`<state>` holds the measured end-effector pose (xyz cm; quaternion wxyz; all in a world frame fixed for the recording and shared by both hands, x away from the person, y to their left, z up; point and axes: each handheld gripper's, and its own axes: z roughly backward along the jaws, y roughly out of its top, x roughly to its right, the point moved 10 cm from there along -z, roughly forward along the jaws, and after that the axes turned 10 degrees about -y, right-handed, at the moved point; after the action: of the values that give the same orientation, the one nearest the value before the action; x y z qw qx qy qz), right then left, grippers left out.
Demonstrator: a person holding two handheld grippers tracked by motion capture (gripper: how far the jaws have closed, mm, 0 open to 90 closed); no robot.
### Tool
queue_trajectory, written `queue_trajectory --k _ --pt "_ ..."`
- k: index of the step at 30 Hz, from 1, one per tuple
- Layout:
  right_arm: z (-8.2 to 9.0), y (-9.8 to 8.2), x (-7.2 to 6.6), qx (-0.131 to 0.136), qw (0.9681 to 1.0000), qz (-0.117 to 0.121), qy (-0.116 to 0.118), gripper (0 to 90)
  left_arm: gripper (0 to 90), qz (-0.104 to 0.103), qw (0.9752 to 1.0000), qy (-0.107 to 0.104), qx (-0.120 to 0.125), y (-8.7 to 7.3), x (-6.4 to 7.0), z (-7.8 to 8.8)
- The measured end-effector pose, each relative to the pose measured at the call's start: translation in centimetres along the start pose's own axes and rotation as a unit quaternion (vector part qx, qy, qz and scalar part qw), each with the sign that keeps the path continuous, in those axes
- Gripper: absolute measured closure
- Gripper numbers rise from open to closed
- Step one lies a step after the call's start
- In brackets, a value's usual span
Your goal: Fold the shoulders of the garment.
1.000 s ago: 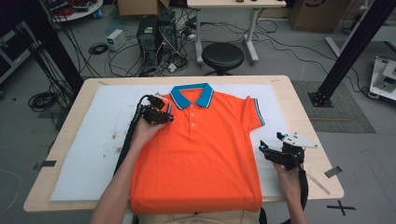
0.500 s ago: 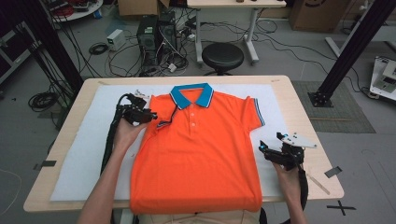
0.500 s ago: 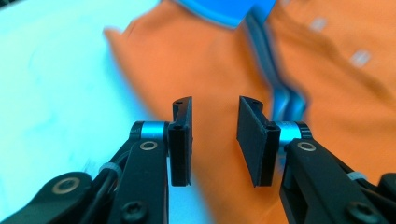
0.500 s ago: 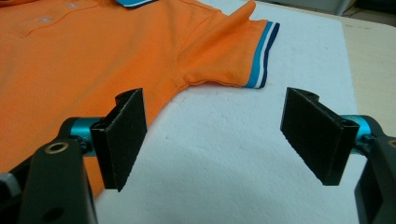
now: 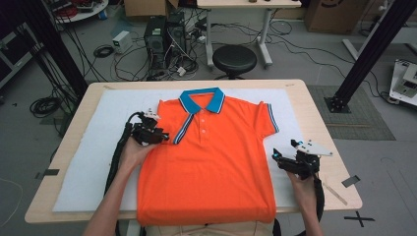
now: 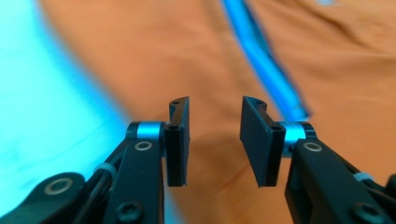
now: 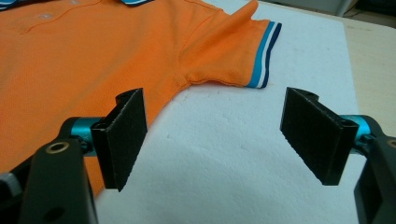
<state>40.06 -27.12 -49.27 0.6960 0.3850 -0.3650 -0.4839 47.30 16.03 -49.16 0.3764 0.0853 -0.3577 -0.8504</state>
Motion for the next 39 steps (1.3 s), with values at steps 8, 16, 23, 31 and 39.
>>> queue_trajectory --k 8,16,23,31,39 --pt "0.0 0.0 0.0 -0.002 1.0000 0.001 -0.002 23.5 61.7 -0.016 0.9992 0.023 -0.030 -2.4 0.3 1.3" --pt "0.0 0.0 0.0 0.001 1.0000 0.006 -0.004 23.5 82.0 -0.003 0.9979 0.059 -0.029 -3.8 -1.4 1.7" --pt "0.0 0.0 -0.1 -0.002 1.0000 0.003 -0.004 23.5 70.9 0.048 0.9974 0.054 -0.005 -4.4 -2.8 2.8" --pt "0.0 0.0 0.0 0.001 1.0000 0.004 -0.005 23.5 67.3 0.038 0.9973 0.061 0.010 -3.4 -2.3 2.9" --pt "0.0 0.0 -0.1 -0.001 1.0000 0.003 -0.004 23.5 73.4 0.062 0.9972 0.037 0.020 -3.5 -3.2 2.2"
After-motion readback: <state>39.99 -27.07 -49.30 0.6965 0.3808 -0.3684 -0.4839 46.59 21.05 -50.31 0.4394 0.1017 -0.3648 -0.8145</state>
